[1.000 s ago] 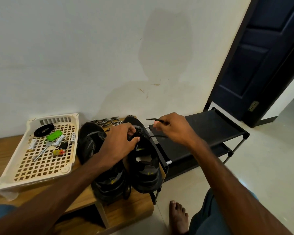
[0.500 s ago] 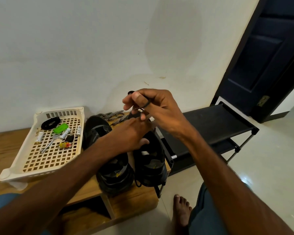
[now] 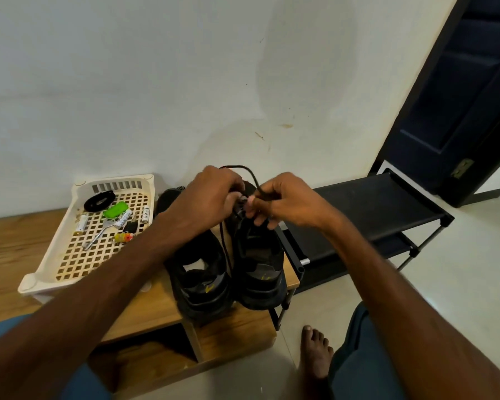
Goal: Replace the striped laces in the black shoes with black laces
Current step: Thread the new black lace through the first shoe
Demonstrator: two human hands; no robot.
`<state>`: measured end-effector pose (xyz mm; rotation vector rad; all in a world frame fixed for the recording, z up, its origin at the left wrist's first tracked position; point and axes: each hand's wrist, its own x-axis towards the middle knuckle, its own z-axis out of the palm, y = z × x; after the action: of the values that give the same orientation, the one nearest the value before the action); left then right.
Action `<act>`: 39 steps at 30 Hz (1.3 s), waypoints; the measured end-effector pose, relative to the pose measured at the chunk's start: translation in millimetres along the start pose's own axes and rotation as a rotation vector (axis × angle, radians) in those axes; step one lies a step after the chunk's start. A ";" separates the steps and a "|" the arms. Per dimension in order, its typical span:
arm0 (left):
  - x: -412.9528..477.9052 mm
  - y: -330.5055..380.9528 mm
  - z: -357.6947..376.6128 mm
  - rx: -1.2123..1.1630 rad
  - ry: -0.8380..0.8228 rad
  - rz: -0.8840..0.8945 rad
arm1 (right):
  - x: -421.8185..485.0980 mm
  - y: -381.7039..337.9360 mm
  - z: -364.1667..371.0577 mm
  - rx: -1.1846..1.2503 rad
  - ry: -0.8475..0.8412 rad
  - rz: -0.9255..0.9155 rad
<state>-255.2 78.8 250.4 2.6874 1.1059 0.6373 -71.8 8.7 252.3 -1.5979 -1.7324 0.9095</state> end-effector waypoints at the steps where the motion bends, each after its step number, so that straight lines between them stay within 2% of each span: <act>1: 0.3 -0.2 -1.2 -0.057 0.046 -0.032 | 0.0 0.7 2.1 -0.031 -0.031 -0.003; 6: -2.9 8.6 1.3 -0.295 0.156 -0.148 | 2.3 -3.8 25.4 -0.302 -0.006 -0.048; 10: -3.4 4.4 -1.6 -0.350 0.201 -0.202 | 3.6 -8.6 23.5 -0.254 0.030 -0.075; 17: -6.8 -24.8 -10.9 -0.406 0.379 -0.344 | -9.0 -14.6 -6.0 0.298 0.111 -0.052; 20: -8.4 -32.8 -10.9 -0.346 0.433 -0.377 | -9.8 -15.7 -16.3 0.744 0.203 -0.129; 22: -11.3 -35.0 -8.9 -0.266 0.391 -0.355 | -12.0 -14.0 -25.8 0.990 0.267 -0.174; 24: -14.5 -34.0 -5.2 -0.173 0.291 -0.332 | -11.3 -8.8 -31.4 1.094 0.344 -0.148; 25: -15.8 -32.9 -2.9 -0.119 0.251 -0.323 | -9.9 -5.0 -31.8 1.034 0.406 -0.091; 26: -16.7 -31.3 -0.5 -0.051 0.227 -0.316 | -8.0 -0.2 -31.4 0.856 0.475 -0.011; 27: -17.5 -29.7 1.2 0.025 0.214 -0.314 | -6.2 4.7 -29.6 0.561 0.512 0.069; 28: -17.7 -28.3 3.0 0.097 0.204 -0.316 | -4.5 10.2 -26.5 0.225 0.490 0.136; 29: -16.7 -26.8 4.4 0.156 0.191 -0.319 | -3.6 15.0 -22.6 -0.055 0.397 0.179; 30: -15.7 -25.7 5.7 0.202 0.170 -0.321 | -2.5 19.6 -17.9 -0.229 0.282 0.220; 31: -14.4 -24.0 7.4 0.236 0.145 -0.314 | -2.1 23.5 -13.9 -0.310 0.184 0.264; 33: -12.6 -19.6 11.5 0.251 0.093 -0.258 | -3.0 27.6 -8.6 -0.387 0.100 0.335; 36: -10.2 -6.1 19.2 0.078 0.050 -0.069 | -4.3 24.9 -6.9 -0.449 0.141 0.341; 39: -3.2 8.3 26.6 0.003 -0.011 0.032 | -5.1 16.6 -3.8 -0.420 0.277 0.226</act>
<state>-240.1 70.9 228.1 2.7130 1.0637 0.6256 -58.6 4.5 241.1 -2.1122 -1.6376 0.4041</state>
